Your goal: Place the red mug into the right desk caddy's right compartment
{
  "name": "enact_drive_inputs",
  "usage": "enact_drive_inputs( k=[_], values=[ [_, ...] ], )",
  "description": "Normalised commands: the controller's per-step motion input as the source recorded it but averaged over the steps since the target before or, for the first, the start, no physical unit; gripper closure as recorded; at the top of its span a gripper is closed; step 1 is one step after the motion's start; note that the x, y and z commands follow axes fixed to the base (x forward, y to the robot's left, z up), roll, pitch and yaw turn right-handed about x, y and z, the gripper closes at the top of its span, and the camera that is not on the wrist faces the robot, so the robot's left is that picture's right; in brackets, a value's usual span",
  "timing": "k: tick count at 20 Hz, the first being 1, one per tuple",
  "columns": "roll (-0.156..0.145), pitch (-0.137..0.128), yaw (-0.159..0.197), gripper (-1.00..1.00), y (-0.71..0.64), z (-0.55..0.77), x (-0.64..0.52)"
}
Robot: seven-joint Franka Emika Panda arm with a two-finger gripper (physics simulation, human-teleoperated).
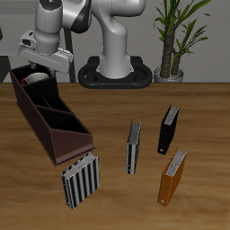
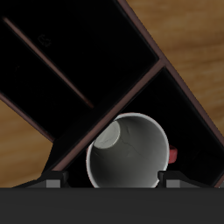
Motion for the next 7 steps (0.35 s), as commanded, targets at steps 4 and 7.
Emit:
enact_drive_inputs(
  k=[4, 7],
  values=[
    [0.050, -0.060, 0.034, -1.00, 0.41, 0.27, -0.12],
    [0.004, -0.059, 0.036, -1.00, 0.24, 0.32, -0.10]
  ],
)
